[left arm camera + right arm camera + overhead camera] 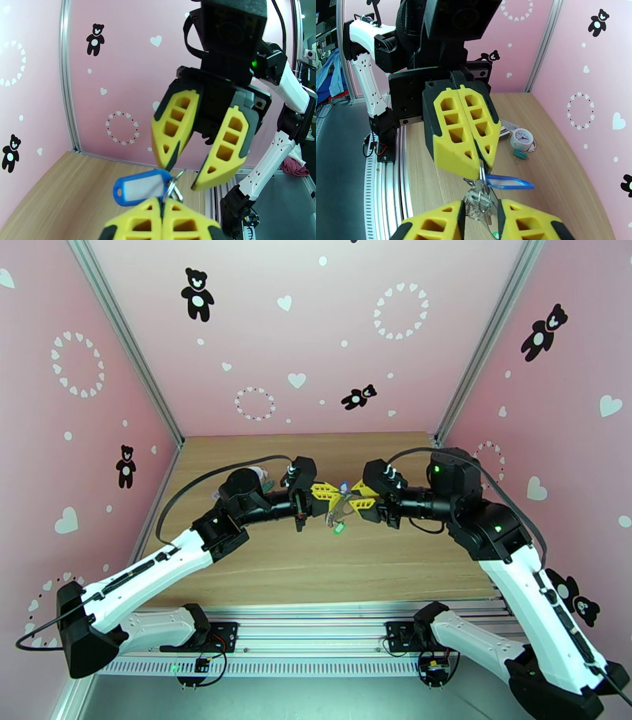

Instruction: Remove the keys from the keyring

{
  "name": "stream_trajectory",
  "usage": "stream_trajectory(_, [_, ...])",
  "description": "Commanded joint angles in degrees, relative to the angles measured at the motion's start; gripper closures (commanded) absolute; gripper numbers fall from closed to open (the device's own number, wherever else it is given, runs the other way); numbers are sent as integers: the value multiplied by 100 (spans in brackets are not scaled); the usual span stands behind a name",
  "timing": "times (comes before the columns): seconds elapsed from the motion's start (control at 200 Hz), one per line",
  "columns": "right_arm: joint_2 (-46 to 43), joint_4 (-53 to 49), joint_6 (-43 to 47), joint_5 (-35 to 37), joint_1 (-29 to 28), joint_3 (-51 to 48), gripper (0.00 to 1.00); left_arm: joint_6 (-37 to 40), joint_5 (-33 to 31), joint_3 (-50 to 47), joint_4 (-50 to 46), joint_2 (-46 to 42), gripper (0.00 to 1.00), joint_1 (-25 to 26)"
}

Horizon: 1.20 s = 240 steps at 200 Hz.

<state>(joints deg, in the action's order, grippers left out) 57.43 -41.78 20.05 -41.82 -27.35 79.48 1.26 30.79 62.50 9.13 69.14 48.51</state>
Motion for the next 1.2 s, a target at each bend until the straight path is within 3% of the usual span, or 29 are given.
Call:
stream_trajectory(0.0, [15,119,6,-123,-7,149,75,68,-59,192,-18,44,100,-39])
stream_trajectory(0.285, [87,139,40,-13,-7,190,84,74,-37,236,1,108,100,-35])
stream_trajectory(0.47, [23,46,113,197,-13,69,100,-21,-95,157,144,6,100,-36])
stream_trajectory(0.786, [-295,96,-8,491,-7,-286,100,-621,-447,-332,1256,-208,100,-35])
stream_trajectory(1.196, [-185,348,-187,383,-43,-319,100,-1033,-426,-380,1793,-32,100,-30])
